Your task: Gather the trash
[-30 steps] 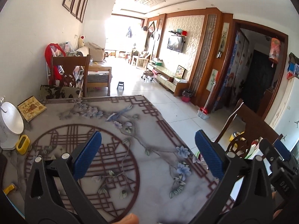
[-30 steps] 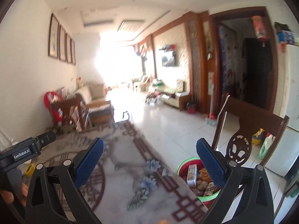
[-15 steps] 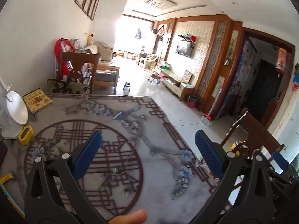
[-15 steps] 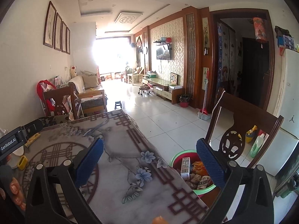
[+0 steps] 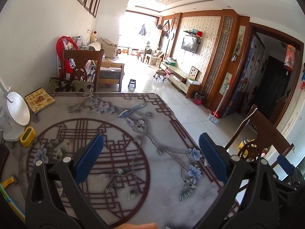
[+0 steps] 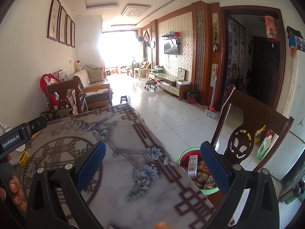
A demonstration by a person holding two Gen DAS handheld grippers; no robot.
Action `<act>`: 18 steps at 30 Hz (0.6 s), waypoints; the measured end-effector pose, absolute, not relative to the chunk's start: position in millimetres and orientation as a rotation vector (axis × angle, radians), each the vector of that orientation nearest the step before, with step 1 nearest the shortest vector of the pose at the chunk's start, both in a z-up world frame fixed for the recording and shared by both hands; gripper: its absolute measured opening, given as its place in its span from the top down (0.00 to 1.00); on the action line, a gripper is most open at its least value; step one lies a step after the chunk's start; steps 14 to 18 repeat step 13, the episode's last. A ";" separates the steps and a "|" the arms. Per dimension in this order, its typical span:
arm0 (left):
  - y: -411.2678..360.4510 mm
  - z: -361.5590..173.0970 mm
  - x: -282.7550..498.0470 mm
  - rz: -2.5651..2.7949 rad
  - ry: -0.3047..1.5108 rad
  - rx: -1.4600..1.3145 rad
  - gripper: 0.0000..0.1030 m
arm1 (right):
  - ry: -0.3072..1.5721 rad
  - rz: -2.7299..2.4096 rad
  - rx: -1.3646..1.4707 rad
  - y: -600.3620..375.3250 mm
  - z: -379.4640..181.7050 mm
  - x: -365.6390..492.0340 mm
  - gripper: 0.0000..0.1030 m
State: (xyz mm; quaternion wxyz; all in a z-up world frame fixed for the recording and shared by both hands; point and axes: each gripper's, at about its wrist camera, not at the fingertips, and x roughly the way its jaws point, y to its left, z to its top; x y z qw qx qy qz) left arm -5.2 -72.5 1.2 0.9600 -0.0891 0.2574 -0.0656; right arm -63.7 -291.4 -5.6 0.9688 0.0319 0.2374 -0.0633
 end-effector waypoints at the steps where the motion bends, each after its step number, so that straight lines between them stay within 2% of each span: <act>1: -72.3 -0.4 -4.8 -0.142 0.522 -0.180 0.05 | 0.485 -0.125 0.064 -290.9 -6.8 -62.1 0.07; 7: -68.0 -12.8 3.4 -0.116 0.535 -0.159 0.05 | 0.561 -0.081 0.043 -280.8 -25.6 -40.4 0.07; 13: -30.4 -53.4 28.4 0.044 0.696 -0.194 0.05 | 0.699 0.010 -0.011 -255.5 -74.2 -0.8 0.07; 18: -30.4 -53.4 28.4 0.044 0.696 -0.194 0.05 | 0.699 0.010 -0.011 -255.5 -74.2 -0.8 0.07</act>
